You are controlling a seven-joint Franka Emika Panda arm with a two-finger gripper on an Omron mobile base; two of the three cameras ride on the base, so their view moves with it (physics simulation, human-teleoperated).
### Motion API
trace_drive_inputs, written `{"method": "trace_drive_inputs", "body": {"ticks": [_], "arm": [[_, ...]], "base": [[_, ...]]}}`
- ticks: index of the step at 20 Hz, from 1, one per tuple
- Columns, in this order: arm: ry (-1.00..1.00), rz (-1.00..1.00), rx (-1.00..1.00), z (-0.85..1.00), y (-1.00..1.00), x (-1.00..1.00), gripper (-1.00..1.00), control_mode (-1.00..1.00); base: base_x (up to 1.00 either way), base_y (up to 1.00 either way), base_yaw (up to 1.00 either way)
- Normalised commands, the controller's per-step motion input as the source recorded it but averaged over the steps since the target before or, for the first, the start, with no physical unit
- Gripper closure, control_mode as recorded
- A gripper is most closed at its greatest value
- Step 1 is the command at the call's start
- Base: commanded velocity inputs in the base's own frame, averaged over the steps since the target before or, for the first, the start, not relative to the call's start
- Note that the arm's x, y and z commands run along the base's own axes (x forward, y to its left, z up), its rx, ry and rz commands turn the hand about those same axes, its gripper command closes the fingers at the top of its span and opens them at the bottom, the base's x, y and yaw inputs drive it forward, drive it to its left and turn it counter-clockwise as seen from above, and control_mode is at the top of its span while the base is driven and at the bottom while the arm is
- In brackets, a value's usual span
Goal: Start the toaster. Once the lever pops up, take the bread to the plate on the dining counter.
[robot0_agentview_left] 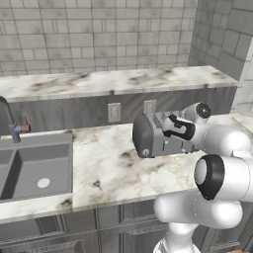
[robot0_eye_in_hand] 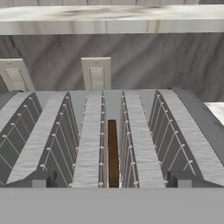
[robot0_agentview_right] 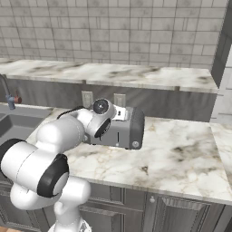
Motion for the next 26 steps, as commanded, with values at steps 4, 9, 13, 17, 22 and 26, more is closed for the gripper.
{"method": "trace_drive_inputs", "body": {"ticks": [4,9,13,17,22,26], "arm": [[0.00,0.00,0.00,0.00,0.00,0.00,-1.00,-1.00],[0.00,0.00,0.00,0.00,0.00,0.00,-1.00,-1.00],[0.00,0.00,0.00,0.00,0.00,0.00,-1.00,-1.00],[0.00,0.00,0.00,0.00,0.00,0.00,-1.00,-1.00],[0.00,0.00,0.00,0.00,0.00,0.00,-1.00,-1.00],[0.00,0.00,0.00,0.00,0.00,0.00,-1.00,-1.00]], "base": [[0.00,0.00,0.00],[0.00,0.00,0.00],[0.00,0.00,0.00],[0.00,0.00,0.00],[0.00,0.00,0.00],[0.00,0.00,0.00]]}}
